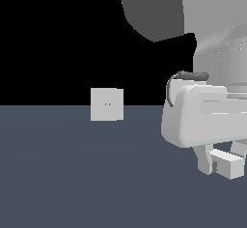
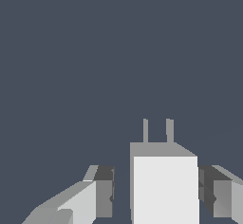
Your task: Plug the charger into the wall socket.
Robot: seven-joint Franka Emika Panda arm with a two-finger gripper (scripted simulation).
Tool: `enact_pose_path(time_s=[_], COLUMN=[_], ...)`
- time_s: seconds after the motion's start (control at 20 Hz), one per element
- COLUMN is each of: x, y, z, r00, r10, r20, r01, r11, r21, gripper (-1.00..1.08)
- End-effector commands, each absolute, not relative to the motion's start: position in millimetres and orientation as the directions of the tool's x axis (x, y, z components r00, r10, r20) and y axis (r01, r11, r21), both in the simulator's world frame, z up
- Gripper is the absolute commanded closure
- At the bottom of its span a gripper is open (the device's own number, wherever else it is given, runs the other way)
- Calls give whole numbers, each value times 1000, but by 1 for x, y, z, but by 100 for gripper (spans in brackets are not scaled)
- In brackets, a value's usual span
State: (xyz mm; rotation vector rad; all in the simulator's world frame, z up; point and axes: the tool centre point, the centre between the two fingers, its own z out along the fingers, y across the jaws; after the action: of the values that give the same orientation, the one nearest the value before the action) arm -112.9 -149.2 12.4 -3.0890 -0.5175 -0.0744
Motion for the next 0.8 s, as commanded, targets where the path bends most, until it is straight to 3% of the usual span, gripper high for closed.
enact_pose_path(time_s=[0.0, 0.75], x=[-112, -108], y=[-149, -141], z=[12, 16], r00=[944, 946], r10=[326, 320], r20=[49, 49], r01=[326, 321], r11=[-945, -947], r21=[0, 0], gripper=[108, 108])
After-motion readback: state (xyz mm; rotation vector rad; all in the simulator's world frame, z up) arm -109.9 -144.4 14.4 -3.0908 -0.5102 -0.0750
